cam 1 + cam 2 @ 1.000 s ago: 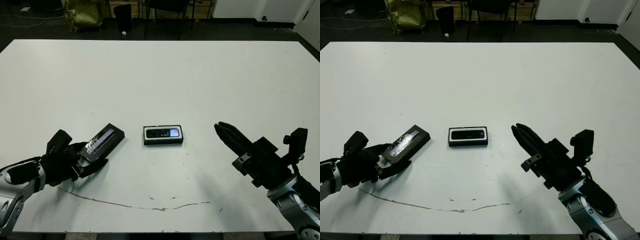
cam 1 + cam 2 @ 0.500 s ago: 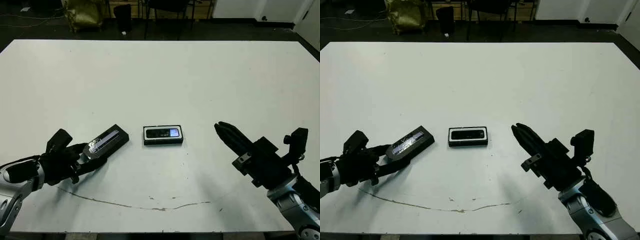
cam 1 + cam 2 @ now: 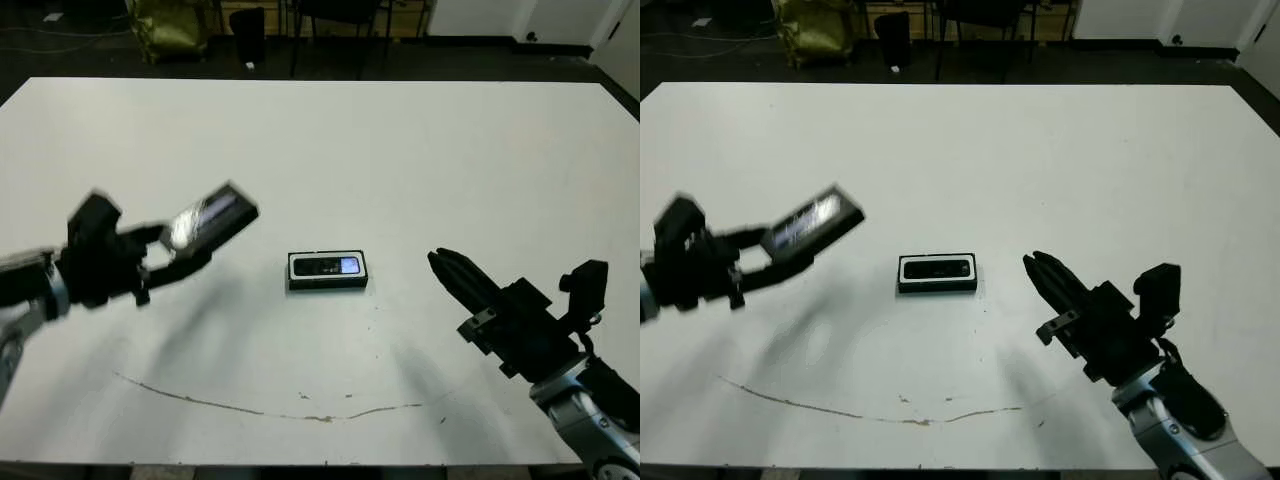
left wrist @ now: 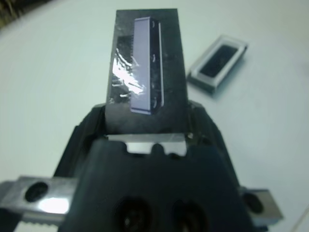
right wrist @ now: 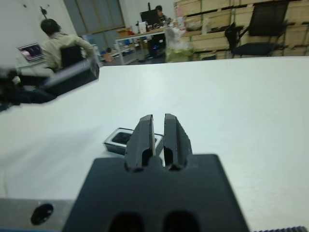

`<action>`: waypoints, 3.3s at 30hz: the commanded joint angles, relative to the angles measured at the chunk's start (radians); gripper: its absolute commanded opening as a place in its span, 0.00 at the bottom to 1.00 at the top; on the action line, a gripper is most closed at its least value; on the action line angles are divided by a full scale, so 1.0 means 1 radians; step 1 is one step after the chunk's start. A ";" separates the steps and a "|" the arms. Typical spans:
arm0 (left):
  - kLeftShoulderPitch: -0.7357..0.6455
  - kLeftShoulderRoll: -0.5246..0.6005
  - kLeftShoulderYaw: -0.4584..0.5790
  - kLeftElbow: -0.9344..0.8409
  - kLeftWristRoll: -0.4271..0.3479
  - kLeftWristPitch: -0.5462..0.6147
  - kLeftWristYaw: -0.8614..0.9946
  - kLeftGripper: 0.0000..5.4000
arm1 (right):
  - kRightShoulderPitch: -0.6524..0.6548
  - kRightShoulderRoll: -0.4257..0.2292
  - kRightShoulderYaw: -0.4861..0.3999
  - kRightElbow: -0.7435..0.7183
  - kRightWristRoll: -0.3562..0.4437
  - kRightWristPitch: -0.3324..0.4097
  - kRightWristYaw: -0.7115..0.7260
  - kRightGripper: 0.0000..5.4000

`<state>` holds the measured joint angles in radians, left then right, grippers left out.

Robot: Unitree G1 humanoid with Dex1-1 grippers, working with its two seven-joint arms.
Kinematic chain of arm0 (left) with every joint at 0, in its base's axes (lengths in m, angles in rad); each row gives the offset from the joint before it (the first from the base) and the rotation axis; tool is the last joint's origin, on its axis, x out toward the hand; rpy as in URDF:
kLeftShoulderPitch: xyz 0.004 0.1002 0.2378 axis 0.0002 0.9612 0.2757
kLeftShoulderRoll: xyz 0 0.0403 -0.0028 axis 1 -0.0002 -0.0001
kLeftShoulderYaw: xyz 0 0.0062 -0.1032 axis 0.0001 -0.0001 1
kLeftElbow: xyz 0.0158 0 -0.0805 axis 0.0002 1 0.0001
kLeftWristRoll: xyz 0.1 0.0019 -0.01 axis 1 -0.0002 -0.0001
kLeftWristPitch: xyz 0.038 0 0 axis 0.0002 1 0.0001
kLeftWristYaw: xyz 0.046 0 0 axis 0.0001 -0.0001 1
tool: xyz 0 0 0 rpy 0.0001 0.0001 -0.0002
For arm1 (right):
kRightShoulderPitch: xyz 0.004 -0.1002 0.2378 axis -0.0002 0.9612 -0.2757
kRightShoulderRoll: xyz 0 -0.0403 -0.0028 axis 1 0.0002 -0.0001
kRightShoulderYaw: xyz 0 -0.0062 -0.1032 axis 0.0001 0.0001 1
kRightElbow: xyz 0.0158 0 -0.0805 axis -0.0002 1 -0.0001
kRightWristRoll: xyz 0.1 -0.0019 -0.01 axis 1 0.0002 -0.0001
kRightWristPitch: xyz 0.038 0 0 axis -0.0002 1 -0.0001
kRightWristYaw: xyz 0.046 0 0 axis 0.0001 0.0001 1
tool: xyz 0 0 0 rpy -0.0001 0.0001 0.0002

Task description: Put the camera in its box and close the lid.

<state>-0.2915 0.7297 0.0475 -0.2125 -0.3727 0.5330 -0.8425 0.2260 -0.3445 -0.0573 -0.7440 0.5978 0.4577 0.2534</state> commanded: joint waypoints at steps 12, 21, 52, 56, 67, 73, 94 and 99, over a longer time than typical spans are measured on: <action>-0.377 -0.113 -0.340 0.249 0.144 -0.032 -0.179 0.42 | -0.025 -0.003 -0.023 0.241 -0.162 -0.194 0.110 0.00; -0.536 -0.201 -0.445 0.501 0.267 -0.160 -0.306 0.42 | -0.021 0.025 -0.012 0.307 -0.167 -0.253 0.147 0.00; -0.643 -0.364 -0.474 0.881 0.354 -0.260 -0.612 0.42 | -0.012 0.037 -0.001 0.285 -0.222 -0.225 0.138 0.00; -0.636 -0.371 -0.484 0.887 0.377 -0.257 -0.595 0.42 | -0.011 0.040 -0.001 0.292 -0.227 -0.234 0.140 0.00; -0.600 -0.379 -0.480 0.861 0.420 -0.319 -0.514 0.42 | -0.007 0.046 -0.002 0.296 -0.228 -0.240 0.144 0.00; -0.599 -0.381 -0.483 0.842 0.430 -0.314 -0.500 0.42 | -0.009 0.048 -0.004 0.302 -0.218 -0.240 0.153 0.00; -0.616 -0.396 -0.530 0.833 0.443 -0.249 -0.554 0.42 | -0.009 0.056 -0.003 0.287 -0.236 -0.220 0.136 0.00; -0.620 -0.397 -0.536 0.829 0.453 -0.238 -0.551 0.42 | -0.010 0.056 -0.004 0.297 -0.235 -0.229 0.143 0.00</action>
<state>-0.9108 0.3350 -0.4706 0.6129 0.0608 0.2879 -1.3814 0.2076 -0.2871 -0.0608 -0.4609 0.3623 0.2172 0.3949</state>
